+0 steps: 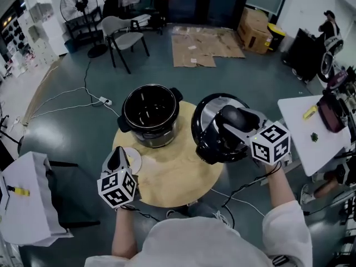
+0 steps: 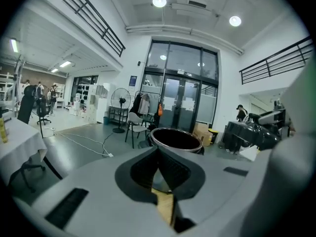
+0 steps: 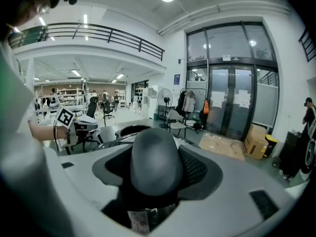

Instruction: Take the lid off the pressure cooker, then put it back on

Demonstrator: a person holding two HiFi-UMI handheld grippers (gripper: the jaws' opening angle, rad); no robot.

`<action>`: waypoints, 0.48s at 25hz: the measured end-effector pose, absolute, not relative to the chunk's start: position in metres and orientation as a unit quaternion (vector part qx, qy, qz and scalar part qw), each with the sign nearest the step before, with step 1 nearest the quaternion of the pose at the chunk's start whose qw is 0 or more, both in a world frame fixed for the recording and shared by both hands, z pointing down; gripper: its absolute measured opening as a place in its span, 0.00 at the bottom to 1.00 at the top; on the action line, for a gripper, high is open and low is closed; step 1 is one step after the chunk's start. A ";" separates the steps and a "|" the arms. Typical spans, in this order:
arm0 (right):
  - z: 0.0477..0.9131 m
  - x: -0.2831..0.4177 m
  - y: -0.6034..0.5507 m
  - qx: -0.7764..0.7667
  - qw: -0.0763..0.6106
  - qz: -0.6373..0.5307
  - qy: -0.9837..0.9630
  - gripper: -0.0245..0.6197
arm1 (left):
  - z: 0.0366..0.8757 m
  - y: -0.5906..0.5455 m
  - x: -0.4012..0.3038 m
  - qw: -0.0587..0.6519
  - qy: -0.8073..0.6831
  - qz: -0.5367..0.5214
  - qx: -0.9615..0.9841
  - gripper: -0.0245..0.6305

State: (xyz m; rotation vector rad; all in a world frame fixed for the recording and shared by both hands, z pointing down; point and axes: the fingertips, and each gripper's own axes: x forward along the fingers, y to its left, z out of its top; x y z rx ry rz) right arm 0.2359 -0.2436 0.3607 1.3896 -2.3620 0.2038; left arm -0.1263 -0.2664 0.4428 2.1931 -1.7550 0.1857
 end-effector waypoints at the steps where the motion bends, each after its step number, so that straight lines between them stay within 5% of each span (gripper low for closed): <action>1: 0.368 0.239 -0.242 0.498 0.197 0.078 -0.841 0.48 | 0.445 -0.268 -0.122 0.165 -0.614 0.068 0.769 0.03; 12: 0.441 0.255 -0.244 0.481 0.214 0.109 -0.843 0.48 | 0.483 -0.274 -0.080 0.187 -0.601 0.113 0.769 0.03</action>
